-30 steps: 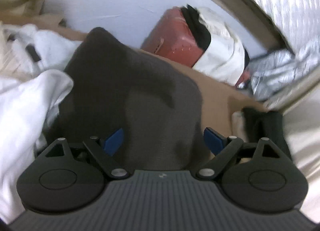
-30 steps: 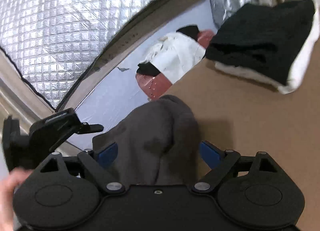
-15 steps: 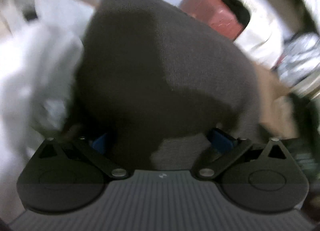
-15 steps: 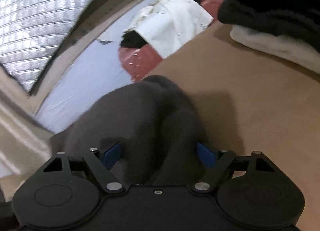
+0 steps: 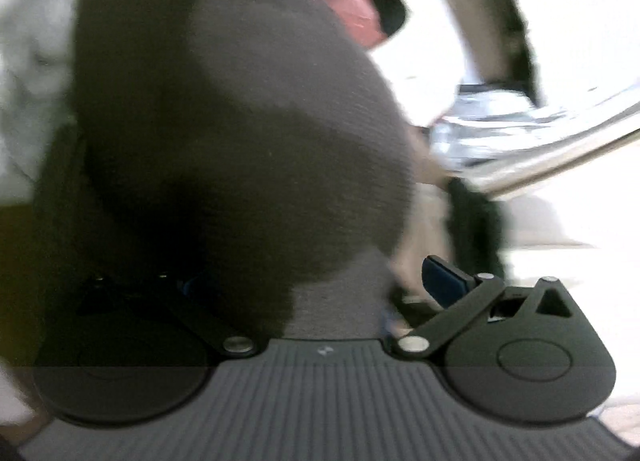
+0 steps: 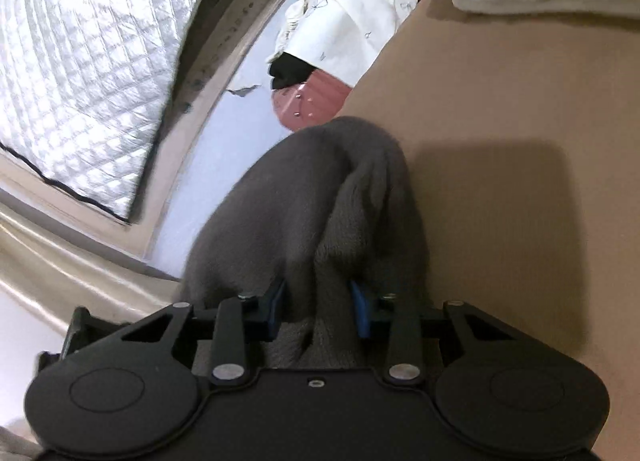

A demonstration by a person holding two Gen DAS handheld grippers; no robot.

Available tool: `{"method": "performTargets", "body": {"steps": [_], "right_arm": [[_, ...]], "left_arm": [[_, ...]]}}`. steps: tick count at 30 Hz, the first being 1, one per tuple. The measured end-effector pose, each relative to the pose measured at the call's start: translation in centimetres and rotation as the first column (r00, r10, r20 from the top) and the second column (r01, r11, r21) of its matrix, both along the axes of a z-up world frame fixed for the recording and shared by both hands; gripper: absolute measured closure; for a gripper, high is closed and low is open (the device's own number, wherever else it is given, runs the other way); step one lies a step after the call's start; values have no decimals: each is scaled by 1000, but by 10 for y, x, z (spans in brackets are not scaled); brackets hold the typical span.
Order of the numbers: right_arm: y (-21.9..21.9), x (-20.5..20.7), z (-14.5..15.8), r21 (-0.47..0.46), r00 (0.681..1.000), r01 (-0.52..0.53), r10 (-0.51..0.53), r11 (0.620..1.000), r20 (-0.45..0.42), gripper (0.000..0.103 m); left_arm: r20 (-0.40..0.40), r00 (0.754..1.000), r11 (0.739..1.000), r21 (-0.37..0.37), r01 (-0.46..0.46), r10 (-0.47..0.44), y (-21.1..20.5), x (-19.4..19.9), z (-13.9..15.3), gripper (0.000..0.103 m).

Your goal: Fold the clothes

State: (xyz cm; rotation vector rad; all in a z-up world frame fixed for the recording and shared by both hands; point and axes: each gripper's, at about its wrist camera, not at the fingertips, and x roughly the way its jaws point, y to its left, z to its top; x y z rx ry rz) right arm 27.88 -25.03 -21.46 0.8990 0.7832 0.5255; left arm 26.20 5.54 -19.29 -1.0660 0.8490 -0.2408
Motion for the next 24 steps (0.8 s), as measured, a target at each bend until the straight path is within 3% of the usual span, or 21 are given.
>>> {"method": "performTargets", "body": {"steps": [3, 8, 11, 12, 13, 14, 15, 17, 18, 19, 21, 24], "right_arm": [[0, -12, 4, 15, 1000, -15, 15, 1000, 16, 63], [-5, -36, 14, 17, 999, -9, 8, 1000, 52, 63], [-19, -45, 18, 120, 997, -38, 30, 992, 69, 69], [-24, -50, 22, 118, 996, -19, 9, 993, 86, 70], [-31, -56, 27, 106, 993, -13, 1, 994, 114, 70], [-40, -62, 32, 83, 991, 3, -14, 997, 134, 70], [-47, -68, 36, 45, 989, 40, -46, 998, 140, 67], [-60, -73, 42, -67, 984, 127, -117, 990, 132, 47], [-64, -74, 44, -98, 983, 143, -130, 985, 130, 35], [-67, -74, 46, -126, 982, 157, -141, 979, 128, 27], [-71, -74, 49, -169, 980, 171, -151, 971, 127, 18], [-71, -59, 41, -178, 983, 177, -163, 968, 90, 13]], "left_arm": [[78, 995, 988, -136, 79, -68, -6, 4, 6, 0], [108, 982, 974, -148, 169, -154, -33, 13, 12, 0], [147, 971, 949, -228, 218, -188, -41, 14, 16, 0], [142, 970, 939, -260, 227, -195, -43, 14, 17, 0], [106, 974, 944, -245, 221, -201, -45, 14, 22, 2], [79, 976, 967, -140, 214, -205, -49, 10, 34, 3], [81, 974, 977, 31, 210, -212, -56, 6, 53, 3], [82, 974, 927, 333, 173, -211, -67, -3, 87, 3], [86, 979, 895, 425, 134, -187, -71, -7, 98, 3], [97, 983, 865, 494, 86, -153, -71, -11, 107, 3], [132, 990, 836, 548, -30, -51, -60, -21, 119, 2], [191, 967, 770, 587, -251, 169, -25, -41, 128, 1]]}}
